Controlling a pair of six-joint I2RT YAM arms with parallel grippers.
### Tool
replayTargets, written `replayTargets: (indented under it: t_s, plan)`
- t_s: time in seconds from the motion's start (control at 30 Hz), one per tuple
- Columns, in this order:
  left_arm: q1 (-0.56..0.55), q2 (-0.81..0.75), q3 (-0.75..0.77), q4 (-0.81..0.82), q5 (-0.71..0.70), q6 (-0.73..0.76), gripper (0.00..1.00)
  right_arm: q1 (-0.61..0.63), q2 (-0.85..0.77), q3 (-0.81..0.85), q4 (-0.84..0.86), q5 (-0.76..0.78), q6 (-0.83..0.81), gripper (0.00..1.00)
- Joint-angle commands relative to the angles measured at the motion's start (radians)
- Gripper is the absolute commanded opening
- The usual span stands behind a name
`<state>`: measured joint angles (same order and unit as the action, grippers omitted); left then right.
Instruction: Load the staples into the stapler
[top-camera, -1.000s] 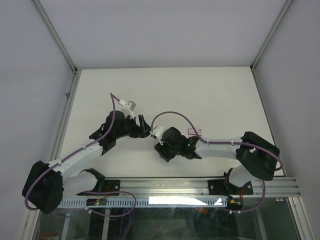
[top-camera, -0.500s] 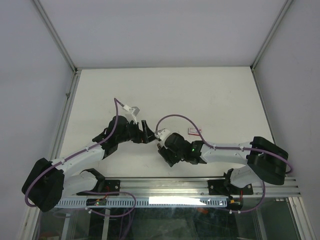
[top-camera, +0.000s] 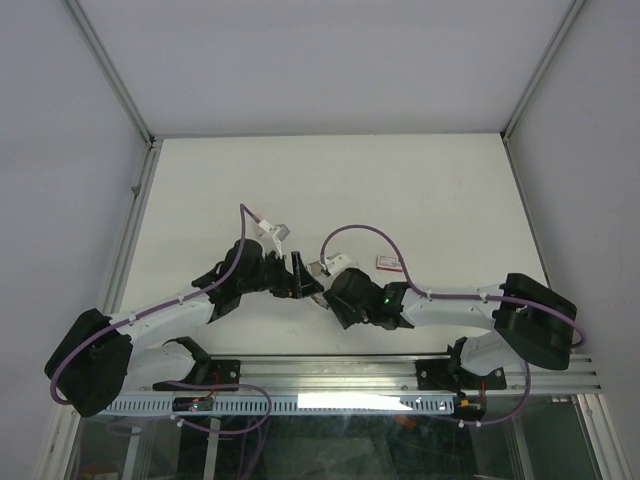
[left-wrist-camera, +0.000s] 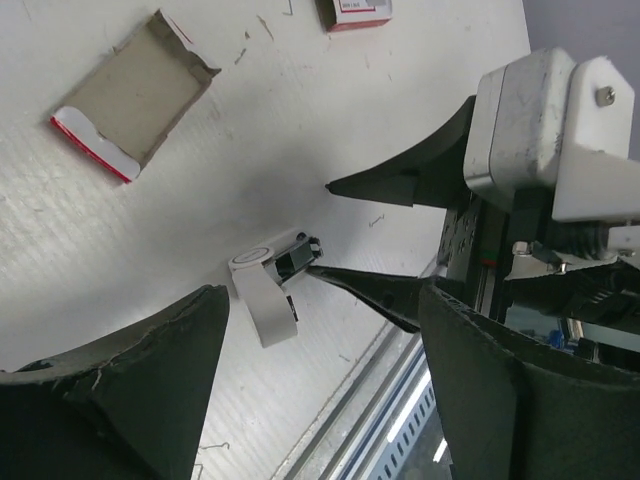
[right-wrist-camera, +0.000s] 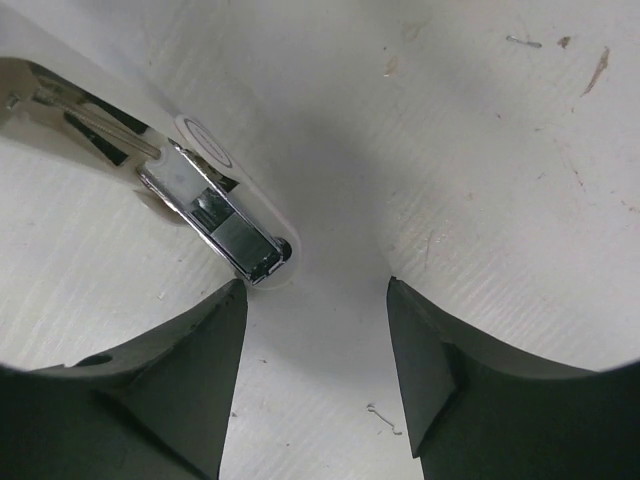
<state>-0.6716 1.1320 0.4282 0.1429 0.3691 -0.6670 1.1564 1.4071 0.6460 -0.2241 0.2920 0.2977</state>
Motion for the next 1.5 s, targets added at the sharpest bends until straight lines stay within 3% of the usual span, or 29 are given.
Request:
replayTargets:
  t_s: [0.0,0.27,0.53,0.8,1.47]
  plan:
    - [-0.025,-0.028,-0.014,0.045,0.002,-0.073,0.78,0.004,-0.040,-0.013,0.033,0.047,0.052,0.61]
    - [-0.063,-0.081,-0.041,-0.034,-0.101,-0.173,0.78,-0.016,-0.139,-0.038,0.080,-0.089,0.130,0.61]
    - [-0.078,-0.125,-0.029,-0.075,-0.113,-0.185,0.77,-0.140,-0.234,-0.082,0.082,-0.232,0.392,0.60]
    - [-0.086,-0.086,-0.001,-0.076,-0.083,-0.168,0.77,-0.237,-0.220,-0.154,0.177,-0.364,0.566,0.51]
    - [-0.159,0.006,0.082,-0.056,-0.070,-0.081,0.77,-0.277,-0.111,-0.245,0.330,-0.401,0.649,0.39]
